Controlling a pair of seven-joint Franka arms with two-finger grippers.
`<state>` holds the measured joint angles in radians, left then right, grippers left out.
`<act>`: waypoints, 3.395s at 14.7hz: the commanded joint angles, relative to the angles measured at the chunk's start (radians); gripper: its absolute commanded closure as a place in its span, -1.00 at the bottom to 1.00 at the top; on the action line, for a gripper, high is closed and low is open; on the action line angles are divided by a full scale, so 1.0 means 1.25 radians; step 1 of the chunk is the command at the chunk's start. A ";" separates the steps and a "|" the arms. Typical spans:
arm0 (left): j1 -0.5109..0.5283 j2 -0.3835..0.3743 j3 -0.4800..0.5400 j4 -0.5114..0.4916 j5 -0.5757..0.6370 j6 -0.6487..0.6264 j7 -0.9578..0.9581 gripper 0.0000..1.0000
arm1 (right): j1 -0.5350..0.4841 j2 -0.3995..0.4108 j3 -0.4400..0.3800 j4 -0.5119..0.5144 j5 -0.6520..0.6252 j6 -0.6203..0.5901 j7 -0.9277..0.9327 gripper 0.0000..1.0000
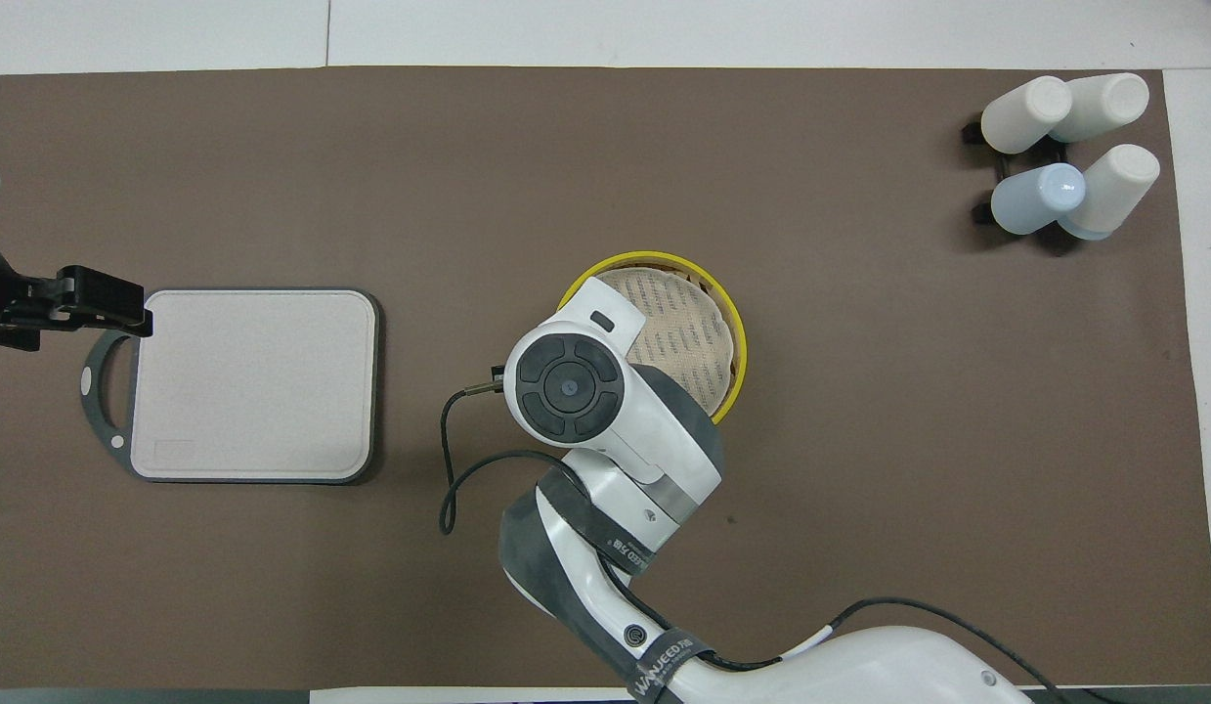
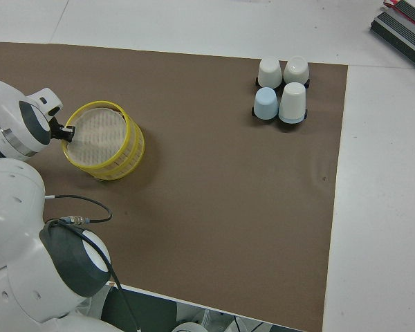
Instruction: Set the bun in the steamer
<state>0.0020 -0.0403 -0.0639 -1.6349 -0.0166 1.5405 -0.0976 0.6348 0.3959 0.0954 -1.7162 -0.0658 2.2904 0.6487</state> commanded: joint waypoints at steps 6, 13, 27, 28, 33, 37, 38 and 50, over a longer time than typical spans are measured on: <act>0.001 0.000 0.001 0.012 0.013 -0.005 0.011 -1.00 | -0.039 -0.033 -0.015 0.076 -0.001 -0.117 0.017 -1.00; 0.003 -0.001 0.001 0.011 0.013 -0.004 0.011 -1.00 | -0.311 -0.289 -0.016 0.091 0.019 -0.509 -0.209 -1.00; 0.003 0.000 0.001 0.011 0.013 -0.003 0.011 -1.00 | -0.444 -0.293 -0.059 0.152 0.049 -0.625 -0.468 -1.00; 0.003 0.000 0.001 0.011 0.013 -0.003 0.011 -1.00 | -0.443 -0.292 -0.060 0.152 0.048 -0.619 -0.472 -1.00; 0.002 0.000 0.001 0.011 0.013 -0.003 0.011 -1.00 | -0.442 -0.292 -0.066 0.146 0.050 -0.615 -0.470 -1.00; 0.002 0.000 0.001 0.011 0.013 0.002 0.011 -1.00 | -0.440 -0.293 -0.076 0.147 0.051 -0.612 -0.470 -1.00; 0.002 0.000 0.001 0.011 0.013 0.002 0.011 -1.00 | -0.440 -0.293 -0.075 0.147 0.051 -0.604 -0.469 -1.00; 0.002 0.000 0.001 0.011 0.013 0.002 0.011 -1.00 | -0.443 -0.297 -0.134 0.147 0.058 -0.598 -0.469 -1.00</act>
<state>0.0027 -0.0403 -0.0622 -1.6346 -0.0166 1.5423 -0.0974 0.0952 0.0215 -0.0621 -1.5438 -0.0201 1.5498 0.0820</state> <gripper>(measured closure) 0.000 0.000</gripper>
